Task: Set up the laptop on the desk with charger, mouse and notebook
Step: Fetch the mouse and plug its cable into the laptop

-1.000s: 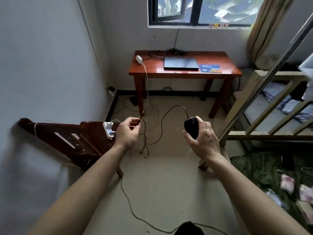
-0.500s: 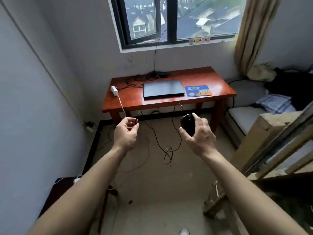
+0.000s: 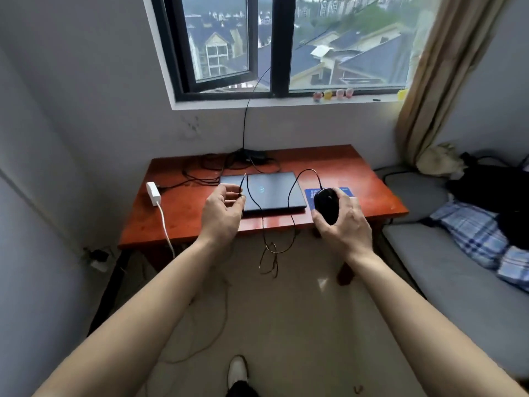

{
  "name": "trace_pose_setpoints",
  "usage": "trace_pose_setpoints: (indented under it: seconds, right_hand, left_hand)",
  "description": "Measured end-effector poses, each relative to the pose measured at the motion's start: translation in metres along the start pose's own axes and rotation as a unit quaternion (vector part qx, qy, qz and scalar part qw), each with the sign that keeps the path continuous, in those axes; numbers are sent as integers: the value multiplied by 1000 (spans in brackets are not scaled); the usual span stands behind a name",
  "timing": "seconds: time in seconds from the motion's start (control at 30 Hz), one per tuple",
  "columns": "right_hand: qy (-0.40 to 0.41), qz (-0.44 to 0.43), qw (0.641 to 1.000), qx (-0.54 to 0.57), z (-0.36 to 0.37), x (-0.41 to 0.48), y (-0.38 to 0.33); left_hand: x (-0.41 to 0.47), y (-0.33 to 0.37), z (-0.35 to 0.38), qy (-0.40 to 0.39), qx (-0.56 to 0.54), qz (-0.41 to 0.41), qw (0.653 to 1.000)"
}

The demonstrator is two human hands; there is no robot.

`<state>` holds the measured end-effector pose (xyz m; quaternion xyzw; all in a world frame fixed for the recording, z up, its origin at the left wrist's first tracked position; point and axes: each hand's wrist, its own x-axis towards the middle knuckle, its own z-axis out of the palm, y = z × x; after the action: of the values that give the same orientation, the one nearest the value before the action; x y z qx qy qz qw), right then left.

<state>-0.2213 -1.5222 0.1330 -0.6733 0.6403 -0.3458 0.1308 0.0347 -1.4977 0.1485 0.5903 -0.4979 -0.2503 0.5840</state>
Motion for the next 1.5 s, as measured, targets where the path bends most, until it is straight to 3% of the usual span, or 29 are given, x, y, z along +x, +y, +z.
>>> trace_pose_setpoints:
  seconds: [0.4,0.67,1.0,1.3,1.5]
  right_hand:
    - [101,49,994,1,62,251,-16]
    - [84,56,995,22,111,397,36]
    - [58,38,996,48,113,576,93]
    - [23,84,996,3,144,584,152]
    - [-109,169,977,-69,194,500,206]
  left_hand:
    - [284,-19,70,-28,-48,49,997]
    - [393,-58,161,-37,-25,37,998]
    - [526,-45,286,-16,-21,25,999]
    - [540,-104,337,-56,13,-28,998]
    - [467,-196,346,-126,67,-169,975]
